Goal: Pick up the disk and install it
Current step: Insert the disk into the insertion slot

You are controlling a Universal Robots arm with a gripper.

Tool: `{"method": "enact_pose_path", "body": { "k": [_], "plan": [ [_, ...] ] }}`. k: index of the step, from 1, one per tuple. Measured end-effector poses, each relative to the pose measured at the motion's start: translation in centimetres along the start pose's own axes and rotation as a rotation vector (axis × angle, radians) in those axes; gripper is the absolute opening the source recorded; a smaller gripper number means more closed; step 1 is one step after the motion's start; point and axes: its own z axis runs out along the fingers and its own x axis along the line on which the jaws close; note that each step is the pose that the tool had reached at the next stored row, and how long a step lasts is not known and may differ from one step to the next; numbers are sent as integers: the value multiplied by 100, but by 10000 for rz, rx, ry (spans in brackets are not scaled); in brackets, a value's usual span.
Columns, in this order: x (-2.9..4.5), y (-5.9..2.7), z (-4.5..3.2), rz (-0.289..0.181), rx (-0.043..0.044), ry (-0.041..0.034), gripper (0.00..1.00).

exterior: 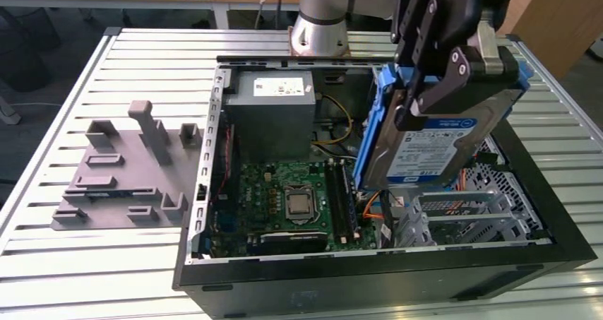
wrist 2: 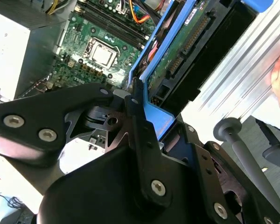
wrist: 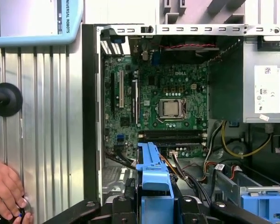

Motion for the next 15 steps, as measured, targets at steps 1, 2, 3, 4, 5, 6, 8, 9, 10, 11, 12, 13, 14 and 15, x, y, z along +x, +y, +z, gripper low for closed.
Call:
{"method": "enact_pose_path", "body": {
  "k": [1, 2, 3, 4, 5, 6, 8, 9, 10, 11, 12, 13, 14, 15],
  "plan": [
    [9, -14, 4, 0, 0, 0, 36],
    [16, -29, 7, 1, 0, -1, 36],
    [22, -46, 10, 2, 0, 0, 36],
    [29, -62, 14, 2, 0, 0, 36],
    [36, -77, 19, 3, 0, -1, 36],
    [48, -91, 24, 4, 0, -1, 36],
    [76, -108, 35, 5, 0, -1, 36],
    [88, -116, 39, 5, -1, 1, 36],
    [98, -125, 45, 5, 0, 1, 36],
    [105, -137, 50, 7, 0, 1, 36],
    [112, -152, 55, 8, 0, -1, 36],
    [118, -168, 61, 10, 0, -1, 36],
    [126, -182, 66, 11, 0, 1, 36],
    [134, -197, 72, 12, 0, -1, 36]
  ]
}}
